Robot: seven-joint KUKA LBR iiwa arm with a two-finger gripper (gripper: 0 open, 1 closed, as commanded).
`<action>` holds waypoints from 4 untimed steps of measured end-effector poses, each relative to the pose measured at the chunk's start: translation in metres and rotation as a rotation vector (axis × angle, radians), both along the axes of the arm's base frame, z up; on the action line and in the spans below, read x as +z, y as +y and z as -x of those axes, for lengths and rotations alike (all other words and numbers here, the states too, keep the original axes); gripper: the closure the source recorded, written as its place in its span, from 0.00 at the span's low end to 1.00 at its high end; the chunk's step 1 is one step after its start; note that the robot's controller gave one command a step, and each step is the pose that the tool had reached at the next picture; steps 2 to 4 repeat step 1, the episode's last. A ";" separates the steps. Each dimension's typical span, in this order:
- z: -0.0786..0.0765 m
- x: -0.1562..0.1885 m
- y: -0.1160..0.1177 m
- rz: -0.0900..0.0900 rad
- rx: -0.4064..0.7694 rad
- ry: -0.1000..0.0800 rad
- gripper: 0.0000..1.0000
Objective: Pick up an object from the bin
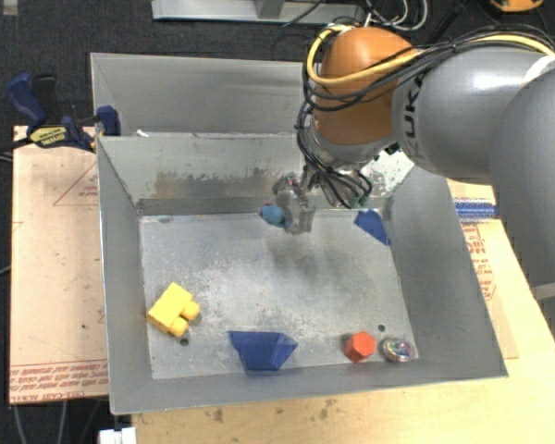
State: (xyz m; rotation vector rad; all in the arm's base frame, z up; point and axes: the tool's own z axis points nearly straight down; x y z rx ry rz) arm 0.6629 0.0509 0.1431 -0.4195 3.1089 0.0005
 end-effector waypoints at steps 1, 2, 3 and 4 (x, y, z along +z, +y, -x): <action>-0.001 0.023 0.000 0.000 0.000 -0.002 1.00; -0.001 0.023 0.000 0.000 0.000 -0.002 1.00; -0.001 0.023 0.000 0.000 0.000 -0.002 1.00; -0.001 0.023 0.000 0.000 0.000 -0.002 1.00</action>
Offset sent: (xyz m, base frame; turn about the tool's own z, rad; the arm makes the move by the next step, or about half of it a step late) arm 0.0000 0.0000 0.0217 0.0000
